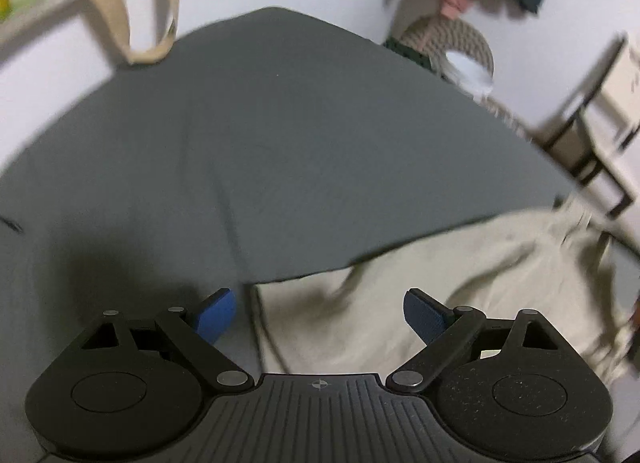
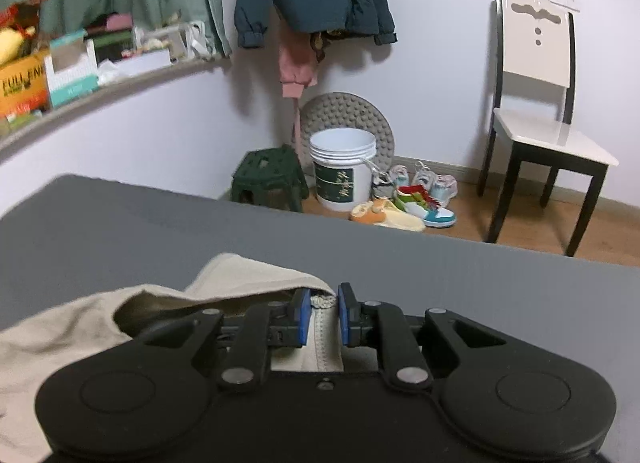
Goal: Fold clothes
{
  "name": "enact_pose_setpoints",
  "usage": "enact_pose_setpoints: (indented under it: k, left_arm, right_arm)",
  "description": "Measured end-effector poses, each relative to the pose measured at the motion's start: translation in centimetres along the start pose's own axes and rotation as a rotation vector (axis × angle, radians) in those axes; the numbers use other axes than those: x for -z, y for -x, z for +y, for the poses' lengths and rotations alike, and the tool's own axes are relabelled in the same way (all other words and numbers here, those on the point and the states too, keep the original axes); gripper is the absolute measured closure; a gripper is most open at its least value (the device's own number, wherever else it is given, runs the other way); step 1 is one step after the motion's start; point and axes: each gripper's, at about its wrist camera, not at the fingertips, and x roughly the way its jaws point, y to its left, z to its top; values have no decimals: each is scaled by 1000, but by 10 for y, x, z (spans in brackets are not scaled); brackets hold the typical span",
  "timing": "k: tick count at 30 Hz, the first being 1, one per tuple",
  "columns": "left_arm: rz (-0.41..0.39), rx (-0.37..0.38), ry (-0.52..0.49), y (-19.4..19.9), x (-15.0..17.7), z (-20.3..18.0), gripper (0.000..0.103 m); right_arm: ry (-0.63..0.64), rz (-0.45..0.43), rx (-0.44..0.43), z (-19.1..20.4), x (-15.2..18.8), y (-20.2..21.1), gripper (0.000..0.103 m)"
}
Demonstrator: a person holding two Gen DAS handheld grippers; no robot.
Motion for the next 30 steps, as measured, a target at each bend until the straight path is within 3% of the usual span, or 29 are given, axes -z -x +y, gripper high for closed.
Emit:
enact_pose_setpoints:
  k: [3, 4, 5, 6, 9, 13, 16, 17, 19, 24, 30]
  left_arm:
    - [37, 17, 69, -19, -5, 6, 16]
    - [48, 3, 81, -26, -5, 7, 21]
    - [57, -16, 98, -32, -4, 9, 34]
    - [63, -25, 124, -35, -2, 11, 41]
    - [79, -44, 159, -44, 2, 13, 53]
    - [60, -69, 183, -45, 4, 14, 60]
    - [54, -56, 192, -47, 5, 15, 78]
    - [49, -40, 194, -47, 5, 13, 94]
    - [36, -8, 197, -48, 4, 11, 97]
    - [-146, 4, 176, -30, -12, -3, 98]
    - [-400, 36, 137, -17, -38, -9, 98]
  right_arm:
    - [-18, -1, -19, -4, -1, 0, 88]
    - [-25, 0, -27, -5, -1, 1, 88]
    - [-32, 1, -35, -6, -1, 1, 88]
    - [-35, 2, -41, -5, -1, 4, 88]
    - [-45, 1, -54, -7, -3, 3, 88]
    - [-47, 0, -62, -6, -3, 3, 88]
    - [-52, 8, -59, -5, -1, 0, 88]
    - [-52, 13, -58, -5, -1, -1, 88]
    - [-47, 25, -59, -5, 1, -4, 88]
    - [-28, 17, -48, -2, 2, -5, 88]
    - [49, -288, -1, 6, -5, 23, 88]
